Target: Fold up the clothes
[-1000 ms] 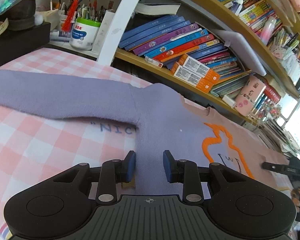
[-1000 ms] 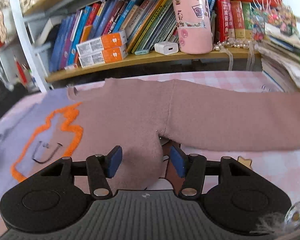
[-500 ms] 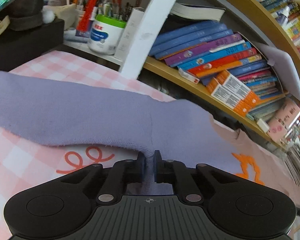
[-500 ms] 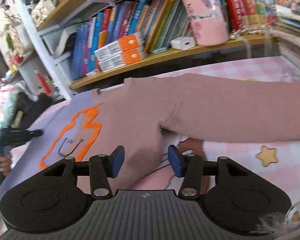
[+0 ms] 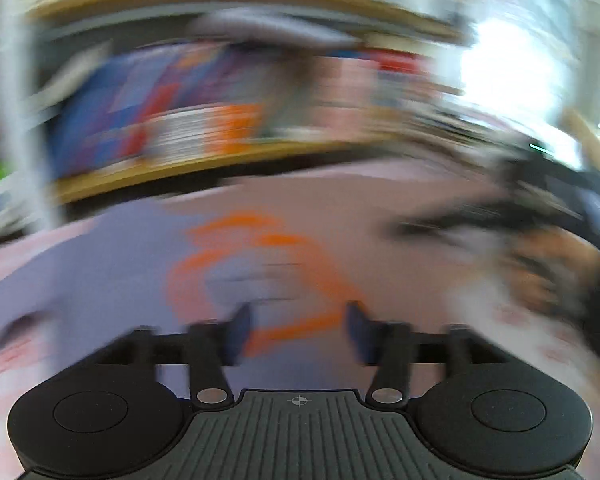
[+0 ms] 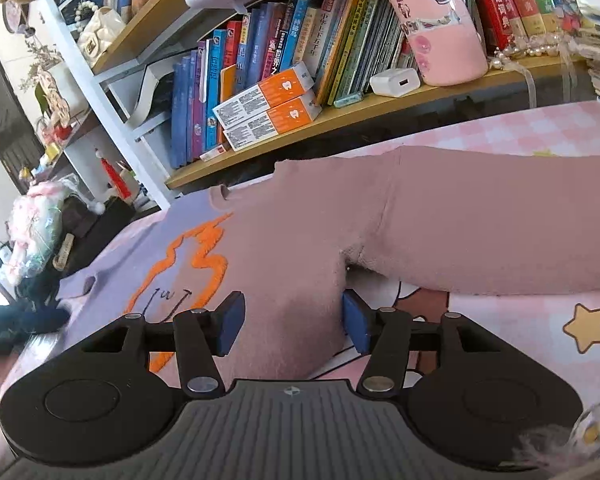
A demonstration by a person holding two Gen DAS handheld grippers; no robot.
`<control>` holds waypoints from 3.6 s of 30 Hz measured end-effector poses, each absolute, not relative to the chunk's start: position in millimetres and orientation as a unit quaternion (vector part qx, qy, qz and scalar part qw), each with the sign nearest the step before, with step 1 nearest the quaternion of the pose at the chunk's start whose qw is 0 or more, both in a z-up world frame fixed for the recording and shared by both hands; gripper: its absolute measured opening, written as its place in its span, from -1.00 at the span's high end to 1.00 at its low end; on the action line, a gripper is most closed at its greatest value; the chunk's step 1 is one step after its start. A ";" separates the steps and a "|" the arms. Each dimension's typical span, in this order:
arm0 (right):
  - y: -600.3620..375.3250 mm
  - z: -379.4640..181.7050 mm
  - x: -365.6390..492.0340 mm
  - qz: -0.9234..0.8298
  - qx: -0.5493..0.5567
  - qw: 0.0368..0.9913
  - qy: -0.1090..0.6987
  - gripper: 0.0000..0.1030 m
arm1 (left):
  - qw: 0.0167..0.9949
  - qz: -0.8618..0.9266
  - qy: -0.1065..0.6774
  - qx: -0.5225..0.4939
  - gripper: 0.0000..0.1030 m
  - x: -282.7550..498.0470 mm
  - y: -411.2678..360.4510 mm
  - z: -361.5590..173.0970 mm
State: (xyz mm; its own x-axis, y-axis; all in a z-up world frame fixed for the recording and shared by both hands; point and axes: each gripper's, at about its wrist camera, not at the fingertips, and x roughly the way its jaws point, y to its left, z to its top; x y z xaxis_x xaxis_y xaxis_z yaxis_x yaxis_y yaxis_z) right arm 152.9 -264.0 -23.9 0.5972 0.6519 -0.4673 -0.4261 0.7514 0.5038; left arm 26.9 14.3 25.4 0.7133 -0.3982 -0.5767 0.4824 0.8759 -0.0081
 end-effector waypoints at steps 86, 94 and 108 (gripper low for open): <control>-245.1 -14.0 124.5 0.253 0.059 0.908 0.327 0.11 | 0.945 0.066 0.296 0.124 -0.36 0.0 98.5 23.0; -228.9 -15.4 116.7 0.247 -0.010 0.915 0.320 0.05 | 0.947 0.071 0.308 0.048 -0.36 -5.7 136.0 19.1; -234.1 -12.6 113.7 0.243 0.004 0.914 0.325 0.28 | 0.948 0.069 0.311 -0.024 -0.34 5.1 165.0 10.2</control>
State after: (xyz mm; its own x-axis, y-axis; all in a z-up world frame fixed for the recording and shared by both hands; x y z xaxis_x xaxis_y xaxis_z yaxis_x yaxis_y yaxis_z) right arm 113.7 -234.1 -12.6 0.6708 0.4462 -0.5924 -0.4412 0.8822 0.1649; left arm 5.1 165.0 10.2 0.7975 0.1160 -0.5921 -0.1464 0.9892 -0.0034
